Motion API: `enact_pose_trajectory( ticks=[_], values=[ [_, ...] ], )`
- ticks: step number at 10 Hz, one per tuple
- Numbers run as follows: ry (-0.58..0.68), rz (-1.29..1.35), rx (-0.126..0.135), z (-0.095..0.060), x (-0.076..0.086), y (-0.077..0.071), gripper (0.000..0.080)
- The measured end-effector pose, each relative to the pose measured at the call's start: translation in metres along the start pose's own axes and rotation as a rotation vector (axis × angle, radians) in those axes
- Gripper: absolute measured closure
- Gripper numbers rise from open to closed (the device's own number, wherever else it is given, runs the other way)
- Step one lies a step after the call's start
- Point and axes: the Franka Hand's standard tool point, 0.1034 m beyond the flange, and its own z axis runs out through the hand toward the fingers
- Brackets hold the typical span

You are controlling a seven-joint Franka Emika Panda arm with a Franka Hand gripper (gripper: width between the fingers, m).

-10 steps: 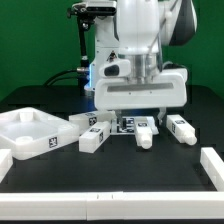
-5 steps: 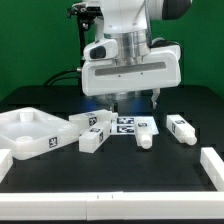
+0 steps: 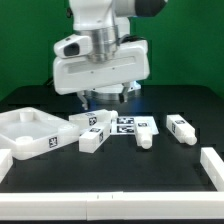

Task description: Assemble desk

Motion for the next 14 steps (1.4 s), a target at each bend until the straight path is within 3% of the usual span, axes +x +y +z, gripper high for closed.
enact_pose_trajectory(
  ticks=[5,7,8,9,12,13,14],
  values=[
    [-0.004,-0.042,-0.003,0.001,-0.002,0.002,0.0151],
    [-0.011,-0.235,-0.041,-0.002,-0.023,0.042,0.0151],
    [-0.002,-0.315,-0.072,-0.004,-0.029,0.059,0.0151],
    [0.019,-0.445,-0.120,-0.007,-0.030,0.071,0.0151],
    [0.018,-0.415,-0.116,-0.005,-0.031,0.071,0.0151],
    [0.011,-0.455,-0.117,-0.003,-0.034,0.075,0.0151],
    [-0.011,-0.500,-0.109,0.007,-0.048,0.088,0.0151]
  ],
)
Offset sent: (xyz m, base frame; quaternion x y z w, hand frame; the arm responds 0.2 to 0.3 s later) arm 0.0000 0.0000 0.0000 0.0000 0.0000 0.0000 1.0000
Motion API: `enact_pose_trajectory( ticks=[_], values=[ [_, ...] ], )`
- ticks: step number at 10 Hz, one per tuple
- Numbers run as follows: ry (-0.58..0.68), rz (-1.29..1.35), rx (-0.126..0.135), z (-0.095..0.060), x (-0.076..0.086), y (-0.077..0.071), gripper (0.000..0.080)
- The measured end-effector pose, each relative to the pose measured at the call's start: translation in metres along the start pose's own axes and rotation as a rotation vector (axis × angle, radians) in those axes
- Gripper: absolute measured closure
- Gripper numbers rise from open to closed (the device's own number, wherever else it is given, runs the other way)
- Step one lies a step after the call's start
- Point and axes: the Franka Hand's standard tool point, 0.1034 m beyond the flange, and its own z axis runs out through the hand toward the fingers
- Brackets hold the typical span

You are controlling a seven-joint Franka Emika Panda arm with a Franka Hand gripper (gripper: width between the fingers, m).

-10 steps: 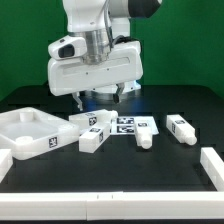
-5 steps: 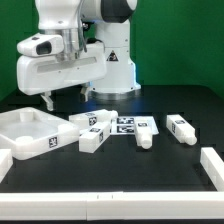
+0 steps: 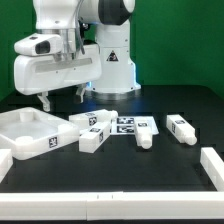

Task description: Assemble desk

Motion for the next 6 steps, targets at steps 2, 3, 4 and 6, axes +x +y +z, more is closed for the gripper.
enact_pose_trajectory(
  ticks=[2,3,4,6],
  values=[
    [-0.030,0.018,0.027,0.024,-0.025,0.000,0.0151],
    [-0.041,0.021,0.034,0.033,-0.030,-0.003,0.0151],
    [-0.049,0.026,0.044,0.038,-0.033,-0.006,0.0151],
    [-0.053,0.028,0.050,0.041,-0.035,-0.008,0.0151]
  ],
)
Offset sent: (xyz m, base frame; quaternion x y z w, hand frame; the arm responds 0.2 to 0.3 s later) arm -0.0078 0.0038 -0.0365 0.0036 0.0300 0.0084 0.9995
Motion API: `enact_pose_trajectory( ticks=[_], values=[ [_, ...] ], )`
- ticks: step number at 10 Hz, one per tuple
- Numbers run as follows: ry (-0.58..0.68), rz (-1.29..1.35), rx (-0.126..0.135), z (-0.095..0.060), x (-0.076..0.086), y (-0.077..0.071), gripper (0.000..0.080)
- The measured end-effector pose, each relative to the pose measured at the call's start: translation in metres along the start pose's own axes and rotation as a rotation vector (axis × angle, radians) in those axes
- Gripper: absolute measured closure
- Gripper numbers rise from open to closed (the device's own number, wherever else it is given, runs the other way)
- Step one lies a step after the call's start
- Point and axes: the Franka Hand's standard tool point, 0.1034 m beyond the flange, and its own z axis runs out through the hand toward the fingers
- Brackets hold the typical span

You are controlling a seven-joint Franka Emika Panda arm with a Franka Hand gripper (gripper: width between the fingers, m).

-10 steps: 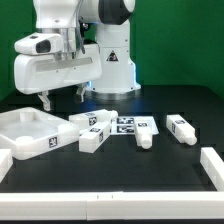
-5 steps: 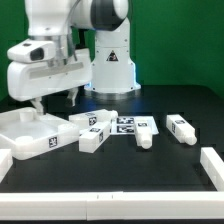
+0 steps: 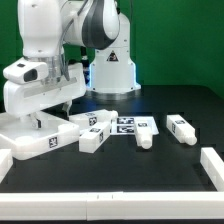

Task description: Assemble desk

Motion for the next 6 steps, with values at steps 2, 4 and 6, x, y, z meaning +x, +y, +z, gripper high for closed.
enact_pose_trajectory(
  ticks=[2,4,6],
  values=[
    [0.000,0.000,0.001,0.0001,0.0000,-0.0001,0.0278],
    [0.000,0.000,0.001,0.0001,-0.0001,-0.0002,0.0416],
    [0.000,0.000,0.001,0.0000,-0.0003,0.0003,0.0571]
  ],
)
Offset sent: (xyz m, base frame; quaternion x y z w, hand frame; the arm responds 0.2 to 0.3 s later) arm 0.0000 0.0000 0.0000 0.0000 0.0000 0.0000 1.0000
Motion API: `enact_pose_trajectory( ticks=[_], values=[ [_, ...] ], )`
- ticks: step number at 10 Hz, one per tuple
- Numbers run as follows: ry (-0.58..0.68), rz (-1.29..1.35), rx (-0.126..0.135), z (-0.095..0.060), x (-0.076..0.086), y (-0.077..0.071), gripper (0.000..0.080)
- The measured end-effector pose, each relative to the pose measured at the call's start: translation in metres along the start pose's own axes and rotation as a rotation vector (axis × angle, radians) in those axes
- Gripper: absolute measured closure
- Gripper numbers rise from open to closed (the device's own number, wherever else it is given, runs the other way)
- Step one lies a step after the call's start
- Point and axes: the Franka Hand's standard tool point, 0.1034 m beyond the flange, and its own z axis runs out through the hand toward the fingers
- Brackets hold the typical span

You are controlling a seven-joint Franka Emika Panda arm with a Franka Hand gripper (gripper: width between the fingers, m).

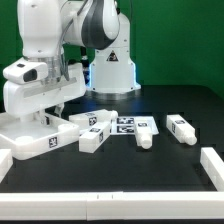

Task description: Assemble desk

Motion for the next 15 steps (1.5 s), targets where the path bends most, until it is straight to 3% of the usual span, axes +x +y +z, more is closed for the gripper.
enact_pose_trajectory(
  ticks=[1,2,6,8,11,12,14,15],
  values=[
    [0.002,0.002,-0.006,-0.002,0.000,0.005,0.0735],
    [0.007,0.006,-0.017,-0.005,0.002,0.013,0.0735],
    [0.003,0.004,0.012,-0.013,0.002,0.016,0.0747],
    [0.027,-0.038,-0.015,-0.042,0.014,0.009,0.0747],
    [0.071,-0.102,-0.077,-0.080,0.016,0.006,0.0747],
    [0.069,-0.158,-0.085,-0.082,0.025,0.007,0.0747],
    [-0.050,-0.278,-0.085,-0.069,0.065,-0.006,0.0747],
    [-0.043,-0.291,-0.075,-0.068,0.062,-0.006,0.0747]
  ],
)
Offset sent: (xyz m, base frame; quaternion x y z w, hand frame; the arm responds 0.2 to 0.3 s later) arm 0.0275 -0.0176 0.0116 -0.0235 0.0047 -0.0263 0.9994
